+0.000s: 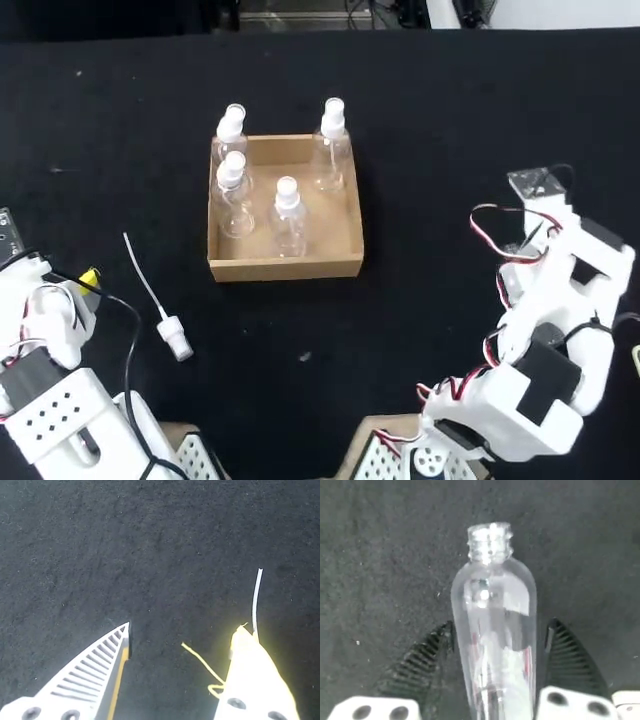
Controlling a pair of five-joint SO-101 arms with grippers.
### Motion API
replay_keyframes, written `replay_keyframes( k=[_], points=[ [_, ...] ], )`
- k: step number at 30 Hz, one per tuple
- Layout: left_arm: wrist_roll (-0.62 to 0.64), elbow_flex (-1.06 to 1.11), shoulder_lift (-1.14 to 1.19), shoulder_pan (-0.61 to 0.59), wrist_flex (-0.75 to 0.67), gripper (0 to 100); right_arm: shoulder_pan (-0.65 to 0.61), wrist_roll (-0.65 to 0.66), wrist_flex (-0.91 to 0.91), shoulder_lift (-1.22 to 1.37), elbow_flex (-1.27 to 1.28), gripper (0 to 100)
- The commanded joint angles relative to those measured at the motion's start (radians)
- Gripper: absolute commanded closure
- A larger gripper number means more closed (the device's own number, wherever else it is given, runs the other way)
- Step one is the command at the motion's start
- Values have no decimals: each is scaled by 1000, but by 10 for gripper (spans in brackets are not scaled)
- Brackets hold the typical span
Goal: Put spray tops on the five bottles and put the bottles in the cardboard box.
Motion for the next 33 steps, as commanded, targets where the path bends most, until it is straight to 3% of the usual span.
replay_keyframes(
  k=[1,21,23,26,28,30,33],
  points=[
    [-8,-8,-11,12,-9,701,-49,12,11,-1,-56,740],
    [-9,-8,-11,-5,-9,701,-41,57,-44,131,-84,745],
    [-9,-8,-11,-5,-9,701,-37,61,-44,137,-84,793],
    [-9,-8,-11,1,-9,701,-34,63,-43,122,-84,998],
    [-9,-8,-11,4,-9,701,-34,63,-28,81,-85,961],
    [-9,-12,-6,7,-9,701,-38,60,23,7,-105,990],
    [-37,-12,0,44,-9,701,-57,55,186,-128,-162,988]
  ],
)
